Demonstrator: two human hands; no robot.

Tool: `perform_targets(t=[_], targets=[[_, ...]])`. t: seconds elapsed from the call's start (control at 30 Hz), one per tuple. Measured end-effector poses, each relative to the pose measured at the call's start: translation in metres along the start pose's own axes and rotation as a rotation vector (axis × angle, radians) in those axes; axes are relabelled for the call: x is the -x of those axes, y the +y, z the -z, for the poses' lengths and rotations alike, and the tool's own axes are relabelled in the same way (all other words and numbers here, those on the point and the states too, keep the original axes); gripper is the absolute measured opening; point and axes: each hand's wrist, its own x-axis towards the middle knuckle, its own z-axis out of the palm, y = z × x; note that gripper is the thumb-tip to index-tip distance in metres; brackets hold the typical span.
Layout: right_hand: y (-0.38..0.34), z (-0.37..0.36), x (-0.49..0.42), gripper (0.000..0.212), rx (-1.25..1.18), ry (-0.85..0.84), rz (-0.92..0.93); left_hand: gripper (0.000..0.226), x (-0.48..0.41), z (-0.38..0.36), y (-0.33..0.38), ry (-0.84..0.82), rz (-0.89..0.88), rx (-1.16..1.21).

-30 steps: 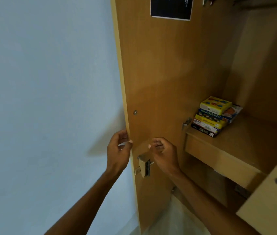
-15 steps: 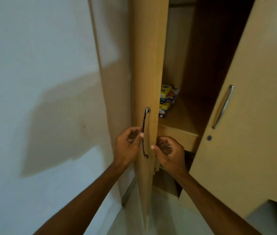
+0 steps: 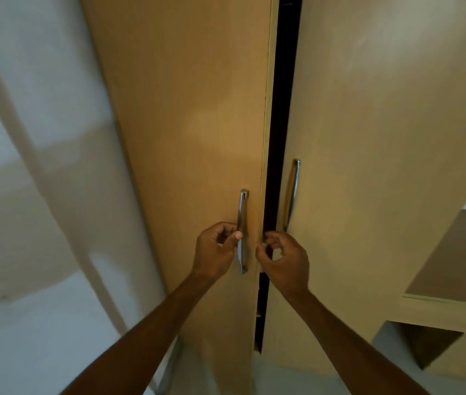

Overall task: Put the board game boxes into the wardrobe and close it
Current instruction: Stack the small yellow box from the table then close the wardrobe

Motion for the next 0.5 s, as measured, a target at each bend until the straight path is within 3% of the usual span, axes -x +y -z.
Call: perform_targets(t=[0.13, 0.3, 0.5], targets=[[0.026, -0.001, -0.042, 0.045, 0.162, 0.109, 0.068, 0.005, -0.037, -0.039, -0.006, 0.026, 0.011, 0.047], [0.048, -0.005, -0.096, 0.082, 0.398, 0.159, 0.08, 0.017, -0.082, -0.071, -0.015, 0.023, -0.02, 0.007], [0.067, -0.011, -0.139, 0.109, 0.525, 0.186, 0.058, 0.019, -0.123, -0.095, -0.027, 0.052, -0.022, -0.055]])
